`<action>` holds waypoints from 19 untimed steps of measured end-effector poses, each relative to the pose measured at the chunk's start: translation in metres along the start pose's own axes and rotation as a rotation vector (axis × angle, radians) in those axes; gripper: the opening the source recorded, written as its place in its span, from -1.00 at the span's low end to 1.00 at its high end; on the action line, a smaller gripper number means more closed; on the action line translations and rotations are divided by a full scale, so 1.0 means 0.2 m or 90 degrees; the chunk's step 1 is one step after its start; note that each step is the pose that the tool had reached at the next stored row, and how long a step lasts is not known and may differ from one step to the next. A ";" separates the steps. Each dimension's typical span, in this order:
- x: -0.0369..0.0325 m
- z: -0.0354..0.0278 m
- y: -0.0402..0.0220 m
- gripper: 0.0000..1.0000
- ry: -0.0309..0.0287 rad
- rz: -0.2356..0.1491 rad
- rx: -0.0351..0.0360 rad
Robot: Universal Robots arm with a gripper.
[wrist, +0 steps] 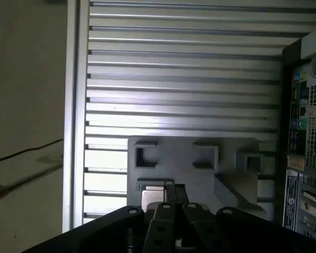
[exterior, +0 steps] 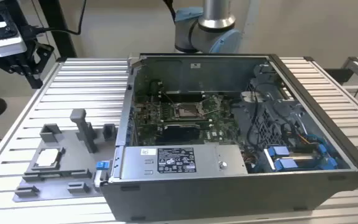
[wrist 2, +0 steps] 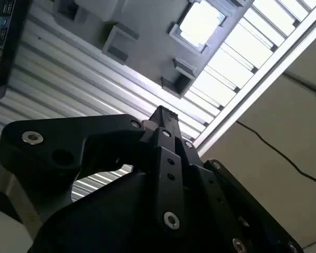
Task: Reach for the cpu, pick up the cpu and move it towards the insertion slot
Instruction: 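Reach for the cpu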
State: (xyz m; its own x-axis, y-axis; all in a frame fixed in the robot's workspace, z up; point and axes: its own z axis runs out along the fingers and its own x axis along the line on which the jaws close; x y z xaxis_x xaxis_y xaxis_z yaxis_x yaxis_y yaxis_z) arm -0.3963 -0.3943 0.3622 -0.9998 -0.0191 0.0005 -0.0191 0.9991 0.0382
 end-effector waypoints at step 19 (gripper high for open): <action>0.015 0.012 -0.039 -1.00 0.0000 0.000 0.0000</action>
State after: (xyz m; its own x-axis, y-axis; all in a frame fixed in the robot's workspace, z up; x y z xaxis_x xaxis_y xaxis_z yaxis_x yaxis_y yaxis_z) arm -0.3992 -0.4022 0.3596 -0.9998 -0.0190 0.0005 -0.0190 0.9991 0.0382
